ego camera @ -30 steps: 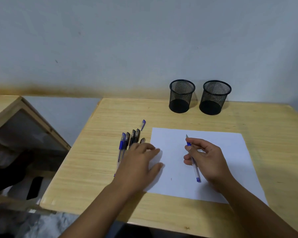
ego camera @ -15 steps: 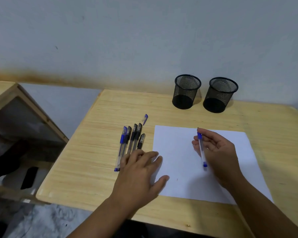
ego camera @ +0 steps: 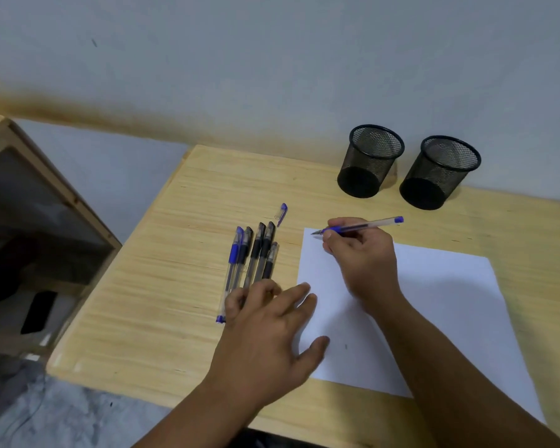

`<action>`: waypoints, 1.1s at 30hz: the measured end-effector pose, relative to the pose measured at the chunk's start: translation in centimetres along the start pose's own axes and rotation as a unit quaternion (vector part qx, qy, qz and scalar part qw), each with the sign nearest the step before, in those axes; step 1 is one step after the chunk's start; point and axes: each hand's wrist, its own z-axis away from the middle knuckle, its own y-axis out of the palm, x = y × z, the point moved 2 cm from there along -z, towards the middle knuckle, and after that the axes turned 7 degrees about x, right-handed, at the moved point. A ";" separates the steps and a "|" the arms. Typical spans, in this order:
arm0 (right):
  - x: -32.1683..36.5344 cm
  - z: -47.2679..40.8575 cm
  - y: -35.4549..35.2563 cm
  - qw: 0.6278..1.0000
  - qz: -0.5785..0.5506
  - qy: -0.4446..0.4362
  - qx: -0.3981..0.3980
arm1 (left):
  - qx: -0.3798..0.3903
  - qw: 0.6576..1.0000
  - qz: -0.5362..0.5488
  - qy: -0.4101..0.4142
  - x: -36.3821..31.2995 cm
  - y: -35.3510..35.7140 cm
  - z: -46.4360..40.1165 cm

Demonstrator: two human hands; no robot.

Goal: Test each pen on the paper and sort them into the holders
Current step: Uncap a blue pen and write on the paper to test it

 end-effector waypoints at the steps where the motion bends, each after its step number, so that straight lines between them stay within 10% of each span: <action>1: 0.0 -0.2 0.1 1.000 0.014 -0.005 -0.007 | -0.004 1.000 0.003 0.001 0.0 0.0 0.0; 33: 0.0 -1.6 0.6 0.991 0.126 -0.010 -0.050 | 0.008 0.999 0.038 -0.010 0.4 -0.1 -0.2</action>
